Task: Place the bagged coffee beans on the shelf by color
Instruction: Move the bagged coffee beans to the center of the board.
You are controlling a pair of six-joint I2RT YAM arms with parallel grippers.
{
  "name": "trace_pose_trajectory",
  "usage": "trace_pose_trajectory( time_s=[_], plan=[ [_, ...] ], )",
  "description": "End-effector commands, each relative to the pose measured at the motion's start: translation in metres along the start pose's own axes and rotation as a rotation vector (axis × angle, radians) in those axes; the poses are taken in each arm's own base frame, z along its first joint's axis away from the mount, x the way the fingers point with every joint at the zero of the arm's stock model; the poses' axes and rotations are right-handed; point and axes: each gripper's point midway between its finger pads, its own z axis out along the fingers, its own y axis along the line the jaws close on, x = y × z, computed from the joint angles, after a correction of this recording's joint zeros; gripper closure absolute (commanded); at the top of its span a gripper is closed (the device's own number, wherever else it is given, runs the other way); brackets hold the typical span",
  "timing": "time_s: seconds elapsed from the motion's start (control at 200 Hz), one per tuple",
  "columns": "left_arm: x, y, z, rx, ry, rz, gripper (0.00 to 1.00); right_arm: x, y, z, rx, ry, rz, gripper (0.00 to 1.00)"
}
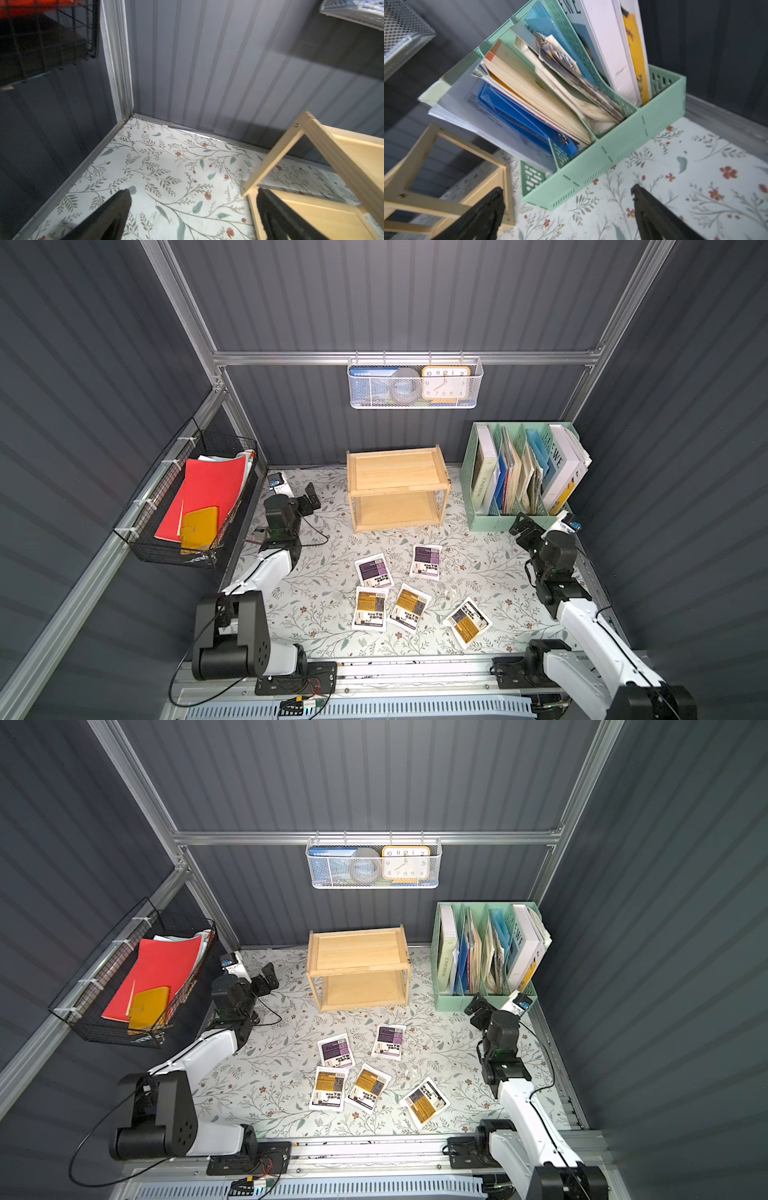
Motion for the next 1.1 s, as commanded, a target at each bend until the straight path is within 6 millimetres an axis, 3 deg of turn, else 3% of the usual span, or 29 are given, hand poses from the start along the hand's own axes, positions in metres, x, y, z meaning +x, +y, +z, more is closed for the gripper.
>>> trace_pose_trajectory(
  time_s=[0.0, 0.205, 0.31, 0.51, 0.625, 0.865, 0.975, 1.096],
  plan=[
    [-0.001, -0.018, -0.015, 0.035, 0.065, -0.062, 0.00, 0.046, 0.008, -0.012, -0.033, 0.267, 0.120, 0.01],
    [0.008, -0.067, -0.040, 0.153, 0.146, -0.072, 0.00, 0.087, 0.028, -0.037, -0.059, 0.505, 0.120, 0.05],
    [0.011, -0.081, -0.052, 0.204, 0.172, -0.101, 0.00, 0.116, 0.038, -0.055, -0.060, 0.646, 0.110, 0.07],
    [0.013, -0.107, -0.074, 0.291, 0.194, -0.104, 0.00, 0.176, 0.053, -0.102, -0.049, 0.880, 0.031, 0.09],
    [0.021, -0.125, -0.086, 0.337, 0.210, -0.104, 0.00, 0.198, 0.058, -0.127, -0.046, 0.981, 0.009, 0.11],
    [0.057, -0.165, -0.100, 0.399, 0.279, -0.086, 0.00, 0.232, 0.046, -0.174, 0.018, 1.132, -0.107, 0.13],
    [0.067, -0.178, -0.102, 0.423, 0.301, -0.088, 0.00, 0.249, 0.031, -0.181, 0.062, 1.159, -0.120, 0.13],
    [0.072, -0.191, -0.103, 0.440, 0.321, -0.072, 0.00, 0.263, 0.020, -0.177, 0.087, 1.149, -0.086, 0.13]
  ],
)
